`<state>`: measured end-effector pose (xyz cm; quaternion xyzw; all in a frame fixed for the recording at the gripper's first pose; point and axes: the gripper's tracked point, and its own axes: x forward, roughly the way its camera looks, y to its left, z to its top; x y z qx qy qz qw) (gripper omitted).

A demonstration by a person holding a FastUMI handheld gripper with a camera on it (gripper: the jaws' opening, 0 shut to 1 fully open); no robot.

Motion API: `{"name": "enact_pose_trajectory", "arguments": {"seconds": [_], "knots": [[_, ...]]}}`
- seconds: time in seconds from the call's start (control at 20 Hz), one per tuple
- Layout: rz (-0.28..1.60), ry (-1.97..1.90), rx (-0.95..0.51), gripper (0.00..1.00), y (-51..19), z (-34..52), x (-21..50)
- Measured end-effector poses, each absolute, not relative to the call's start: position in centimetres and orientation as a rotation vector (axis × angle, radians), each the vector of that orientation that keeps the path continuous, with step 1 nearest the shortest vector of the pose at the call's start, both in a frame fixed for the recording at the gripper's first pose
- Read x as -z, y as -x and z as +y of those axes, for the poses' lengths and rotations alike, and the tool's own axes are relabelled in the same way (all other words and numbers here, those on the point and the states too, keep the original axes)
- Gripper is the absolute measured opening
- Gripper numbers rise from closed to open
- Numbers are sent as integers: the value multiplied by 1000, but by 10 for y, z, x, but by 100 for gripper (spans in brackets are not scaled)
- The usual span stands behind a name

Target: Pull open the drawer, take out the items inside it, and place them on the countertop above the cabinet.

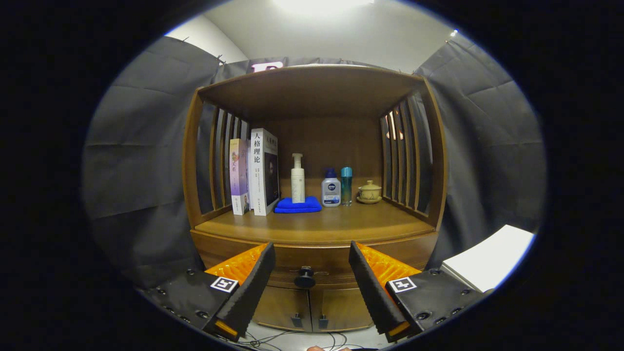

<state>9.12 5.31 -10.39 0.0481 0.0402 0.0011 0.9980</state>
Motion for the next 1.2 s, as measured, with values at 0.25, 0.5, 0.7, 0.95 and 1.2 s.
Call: {"name": "enact_pose_trajectory", "arguments": {"seconds": [0.25, 0.5, 0.7, 0.95, 1.2], "knots": [[140, -108, -4, 96, -125, 55, 144], [212, -119, -10, 96, -143, 63, 187], [243, -99, 3, 96, -153, 65, 212], [256, -96, 19, 85, -164, 64, 230], [260, -73, 19, 71, -172, 68, 241]]}}
